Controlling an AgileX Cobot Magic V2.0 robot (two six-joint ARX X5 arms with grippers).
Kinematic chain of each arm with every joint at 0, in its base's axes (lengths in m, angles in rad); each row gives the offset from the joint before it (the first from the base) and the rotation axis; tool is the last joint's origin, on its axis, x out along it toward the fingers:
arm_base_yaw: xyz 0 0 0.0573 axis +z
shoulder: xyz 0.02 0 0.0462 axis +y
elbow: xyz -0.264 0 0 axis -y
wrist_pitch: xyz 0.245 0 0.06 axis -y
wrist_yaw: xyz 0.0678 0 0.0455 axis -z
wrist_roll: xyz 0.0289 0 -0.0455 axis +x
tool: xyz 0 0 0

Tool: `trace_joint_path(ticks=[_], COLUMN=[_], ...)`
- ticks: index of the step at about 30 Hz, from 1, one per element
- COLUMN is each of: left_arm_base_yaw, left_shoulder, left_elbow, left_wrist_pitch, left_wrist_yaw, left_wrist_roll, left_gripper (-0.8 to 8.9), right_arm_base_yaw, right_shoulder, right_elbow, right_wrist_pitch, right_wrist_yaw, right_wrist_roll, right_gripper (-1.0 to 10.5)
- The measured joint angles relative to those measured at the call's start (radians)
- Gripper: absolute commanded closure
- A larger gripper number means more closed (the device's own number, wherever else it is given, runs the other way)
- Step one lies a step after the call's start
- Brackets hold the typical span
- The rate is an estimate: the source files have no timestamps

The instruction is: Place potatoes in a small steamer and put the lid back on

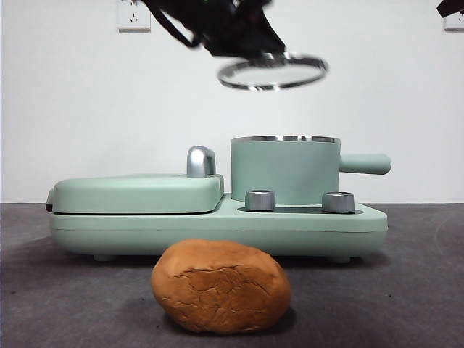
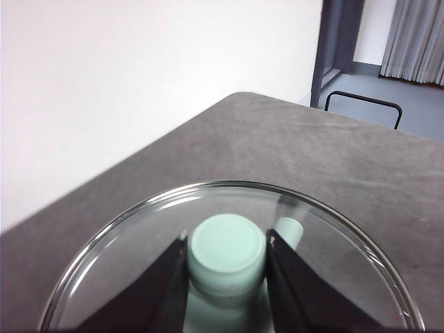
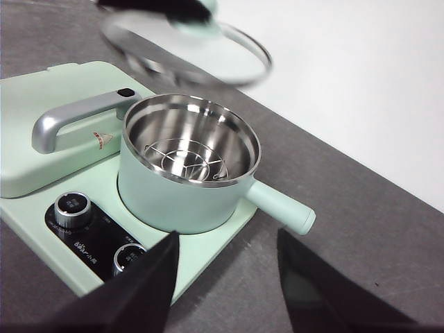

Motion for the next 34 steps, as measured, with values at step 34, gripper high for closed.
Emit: trace_joint_path(ticks=[34], left_arm_base_yaw=[0.238], left_shoulder=[-0.889], left_elbow=[-0.641], left_wrist_pitch=[-0.320], left_wrist_yaw=[-0.002], left_wrist_roll=[-0.102], left_gripper=[8.02], right_arm_base_yaw=[0.433], right_shoulder=[0.186], right_elbow=[0.056], right_wrist_pitch=[-0.127], right_wrist_yaw=[0.029], right_wrist_roll=[0.002], right_gripper=[6.3])
